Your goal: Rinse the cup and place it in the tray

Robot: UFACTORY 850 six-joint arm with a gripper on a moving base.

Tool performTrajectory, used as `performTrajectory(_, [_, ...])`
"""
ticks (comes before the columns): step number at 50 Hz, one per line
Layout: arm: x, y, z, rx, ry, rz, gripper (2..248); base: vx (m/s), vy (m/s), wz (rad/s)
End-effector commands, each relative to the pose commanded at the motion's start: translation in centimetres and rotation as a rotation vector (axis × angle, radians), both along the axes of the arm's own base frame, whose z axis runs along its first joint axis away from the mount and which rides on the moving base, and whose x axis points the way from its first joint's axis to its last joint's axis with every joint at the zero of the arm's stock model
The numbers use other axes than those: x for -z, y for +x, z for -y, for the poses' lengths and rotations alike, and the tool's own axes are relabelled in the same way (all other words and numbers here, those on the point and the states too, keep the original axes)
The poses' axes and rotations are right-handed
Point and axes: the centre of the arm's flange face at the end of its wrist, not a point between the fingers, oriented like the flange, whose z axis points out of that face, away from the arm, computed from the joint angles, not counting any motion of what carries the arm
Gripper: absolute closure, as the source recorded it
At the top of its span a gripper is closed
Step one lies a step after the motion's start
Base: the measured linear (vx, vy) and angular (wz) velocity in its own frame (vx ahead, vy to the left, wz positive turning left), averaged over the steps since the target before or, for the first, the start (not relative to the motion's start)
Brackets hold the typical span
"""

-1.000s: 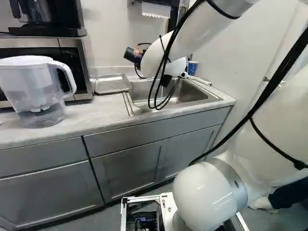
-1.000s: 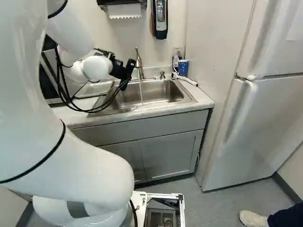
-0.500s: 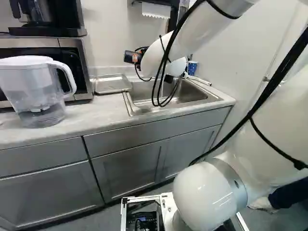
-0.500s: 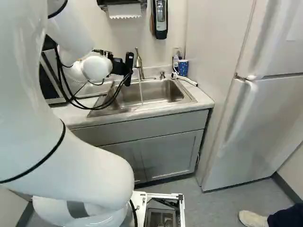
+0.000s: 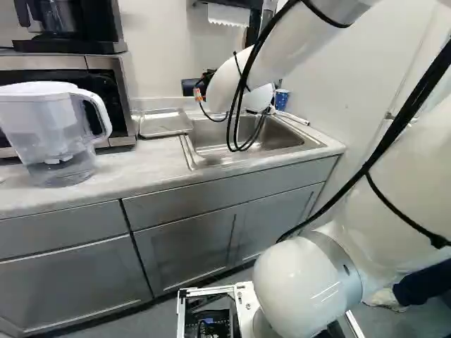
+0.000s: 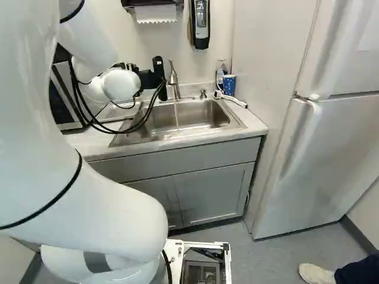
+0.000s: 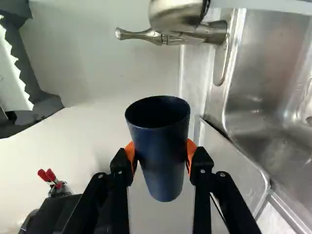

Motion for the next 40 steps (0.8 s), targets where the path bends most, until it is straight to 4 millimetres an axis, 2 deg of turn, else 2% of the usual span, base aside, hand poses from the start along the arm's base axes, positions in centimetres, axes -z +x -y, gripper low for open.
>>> performTrajectory(40, [0.00,0.00,0.00,-0.057,-0.394,0.134,131,0.000,0.000,0.000])
